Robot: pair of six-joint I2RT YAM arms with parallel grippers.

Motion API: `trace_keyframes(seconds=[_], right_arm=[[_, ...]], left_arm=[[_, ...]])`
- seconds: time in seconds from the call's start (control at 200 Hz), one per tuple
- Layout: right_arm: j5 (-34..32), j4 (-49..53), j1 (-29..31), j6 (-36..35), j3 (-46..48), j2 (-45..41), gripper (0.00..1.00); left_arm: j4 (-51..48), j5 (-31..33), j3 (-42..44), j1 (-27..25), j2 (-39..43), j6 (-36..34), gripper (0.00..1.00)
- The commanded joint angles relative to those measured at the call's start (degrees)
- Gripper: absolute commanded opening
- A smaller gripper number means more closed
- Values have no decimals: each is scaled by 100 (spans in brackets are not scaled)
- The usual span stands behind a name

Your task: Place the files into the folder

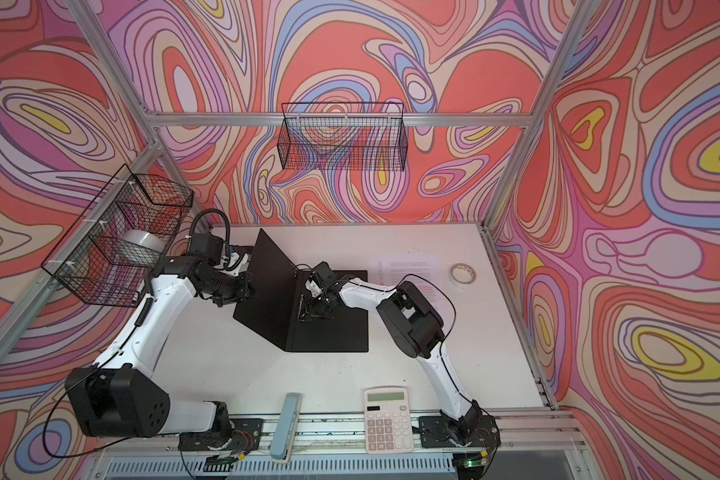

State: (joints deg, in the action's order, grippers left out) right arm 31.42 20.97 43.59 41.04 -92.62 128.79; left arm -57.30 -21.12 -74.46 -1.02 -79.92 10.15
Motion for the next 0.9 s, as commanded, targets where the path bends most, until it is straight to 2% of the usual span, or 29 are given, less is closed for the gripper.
trace_keyframes(seconds=[0.0,0.651,0.891], right_arm=[[87,-41,25,-7,-115,47,18],[133,-44,35,-21,-214,280,15],[138,-32,27,-11,-237,335,11]], left_arm=[[37,-138,19,58,97,39,0],[17,-208,1,74,91,57,0],[8,-226,1,75,100,53,0]])
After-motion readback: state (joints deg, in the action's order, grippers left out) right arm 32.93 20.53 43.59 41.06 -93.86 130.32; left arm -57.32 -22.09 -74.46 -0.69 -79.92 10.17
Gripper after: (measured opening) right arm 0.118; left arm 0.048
